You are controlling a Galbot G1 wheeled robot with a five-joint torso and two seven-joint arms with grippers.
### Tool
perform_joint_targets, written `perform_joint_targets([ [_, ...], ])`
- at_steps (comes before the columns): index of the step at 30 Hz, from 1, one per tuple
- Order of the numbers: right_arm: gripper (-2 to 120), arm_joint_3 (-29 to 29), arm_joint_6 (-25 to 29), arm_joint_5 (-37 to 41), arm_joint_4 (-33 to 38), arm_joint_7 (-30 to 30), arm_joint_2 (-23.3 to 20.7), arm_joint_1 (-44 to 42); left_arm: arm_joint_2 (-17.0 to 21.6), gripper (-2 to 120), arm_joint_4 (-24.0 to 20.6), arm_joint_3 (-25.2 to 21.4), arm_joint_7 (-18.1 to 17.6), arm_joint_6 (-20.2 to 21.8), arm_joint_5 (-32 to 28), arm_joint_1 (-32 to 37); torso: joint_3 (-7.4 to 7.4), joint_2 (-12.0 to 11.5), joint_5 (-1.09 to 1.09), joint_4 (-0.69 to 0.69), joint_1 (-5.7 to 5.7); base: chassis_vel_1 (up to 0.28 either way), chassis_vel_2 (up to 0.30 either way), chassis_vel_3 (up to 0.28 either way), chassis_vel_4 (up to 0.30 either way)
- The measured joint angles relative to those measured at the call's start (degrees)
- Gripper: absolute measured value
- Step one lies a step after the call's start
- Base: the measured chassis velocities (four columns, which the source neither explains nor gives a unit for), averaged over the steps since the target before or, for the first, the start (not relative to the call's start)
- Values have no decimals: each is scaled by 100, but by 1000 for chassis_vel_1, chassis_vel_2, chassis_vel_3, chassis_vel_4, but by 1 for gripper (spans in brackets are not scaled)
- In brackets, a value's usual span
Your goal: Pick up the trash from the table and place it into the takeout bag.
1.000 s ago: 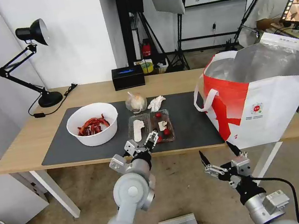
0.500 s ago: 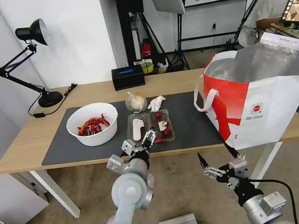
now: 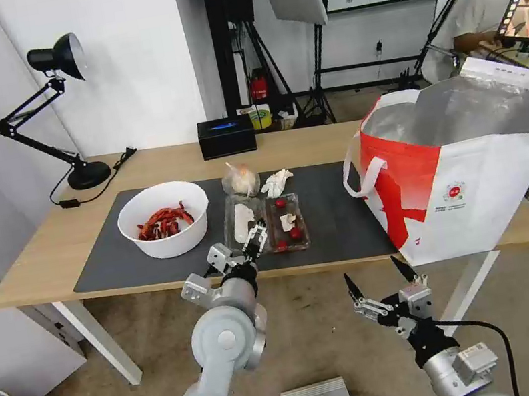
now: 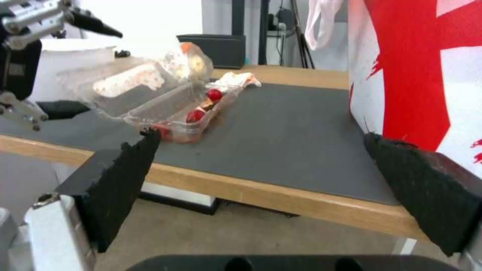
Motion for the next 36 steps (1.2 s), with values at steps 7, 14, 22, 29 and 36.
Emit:
perform_joint_targets([
  [7,100,-5,2,-26,14,0,24,-5,34,100,-89,5,124,-12,-6,-37,0,0,0,0,0,0,0,0,0],
  [14,100,-3,8,-57,18,-4,31,-15,81,100,-89,-26,155,-67,-42,-39,0,0,0,0,0,0,0,0,0],
  [22,100,-20,11,-108,14,-5,56,-11,62,100,-125,-27,357,-133,-159,-36,0,0,0,0,0,0,0,0,0],
  [29,100,-55,34,-142,2,-5,77,-15,33,100,-133,65,440,-153,-158,4,0,0,0,0,0,0,0,0,0],
  [36,100,-57,75,-187,19,-6,112,-61,-7,100,-139,130,520,-158,-142,2,0,0,0,0,0,0,0,0,0],
])
